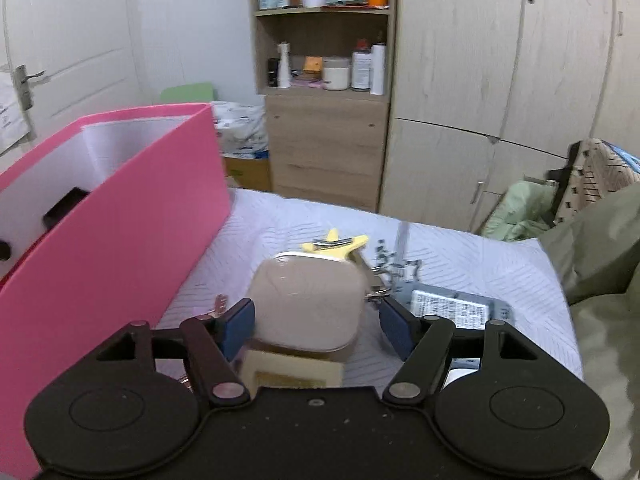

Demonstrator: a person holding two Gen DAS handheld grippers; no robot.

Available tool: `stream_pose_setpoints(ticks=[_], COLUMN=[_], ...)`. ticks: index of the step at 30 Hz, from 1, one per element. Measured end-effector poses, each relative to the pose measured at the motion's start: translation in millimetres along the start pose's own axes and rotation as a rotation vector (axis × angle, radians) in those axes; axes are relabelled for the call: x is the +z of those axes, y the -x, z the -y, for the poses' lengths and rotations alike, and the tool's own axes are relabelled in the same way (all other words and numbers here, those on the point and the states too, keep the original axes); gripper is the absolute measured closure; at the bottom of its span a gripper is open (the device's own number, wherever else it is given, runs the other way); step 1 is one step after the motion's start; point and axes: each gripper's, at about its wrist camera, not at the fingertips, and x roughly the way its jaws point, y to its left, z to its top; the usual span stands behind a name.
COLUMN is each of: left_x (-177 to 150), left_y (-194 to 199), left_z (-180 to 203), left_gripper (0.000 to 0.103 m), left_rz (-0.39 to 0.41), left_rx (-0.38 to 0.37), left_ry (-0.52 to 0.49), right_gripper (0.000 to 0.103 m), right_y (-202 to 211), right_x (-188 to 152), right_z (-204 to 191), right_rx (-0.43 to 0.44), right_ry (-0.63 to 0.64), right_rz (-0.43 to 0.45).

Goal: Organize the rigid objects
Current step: 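Grasp the beige round device with the right tool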

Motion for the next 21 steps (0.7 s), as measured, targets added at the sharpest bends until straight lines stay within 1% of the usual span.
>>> stream_pose_setpoints(ticks=[2, 4, 5, 7, 8, 10, 11, 13, 16, 21], left_x=[0.7, 1.4, 1.7, 1.3, 1.1, 0.4, 0.6, 0.1, -0.6, -1.2], left_y=[-0.4, -0.9, -1.4, -2.1, -1.9, -1.0, -1.3, -0.5, 0.6, 2.7], left_z=[3.0, 3.1, 3.1, 4.0, 4.7, 5.9, 7.7, 9.7, 12.6, 16.1], left_gripper=[0.089, 0.089, 0.091, 0.092, 0.092, 0.094, 0.094, 0.094, 0.094, 0.094], left_rz=[-0.001, -0.005, -0.009, -0.015, -0.014, -0.006, -0.003, -0.002, 0.004, 0.021], left_rx=[0.011, 0.013, 0.014, 0.024, 0.027, 0.04, 0.048, 0.066, 0.09, 0.106], left_ry=[-0.021, -0.026, -0.027, -0.031, -0.034, -0.043, -0.05, -0.063, -0.08, -0.105], right_gripper=[0.022, 0.019, 0.018, 0.018, 0.019, 0.021, 0.025, 0.025, 0.025, 0.025], right_y=[-4.4, -10.8, -14.2, -24.4, -29.3, -35.9, -35.7, -32.9, -24.9, -1.9], right_x=[0.4, 0.9, 2.2, 3.8, 3.8, 3.2, 3.1, 2.8, 3.4, 11.6], right_z=[-1.9, -3.8, -2.8, 0.1, 0.7, 0.7, 1.2, 1.7, -2.4, -4.6], right_rx=[0.004, -0.007, -0.007, -0.024, -0.045, -0.054, -0.044, -0.033, -0.042, -0.012], right_ry=[-0.001, -0.005, -0.022, -0.054, -0.061, -0.064, -0.074, -0.096, -0.063, -0.032], right_rz=[-0.015, -0.022, -0.023, -0.055, -0.065, -0.075, -0.062, -0.045, -0.03, -0.006])
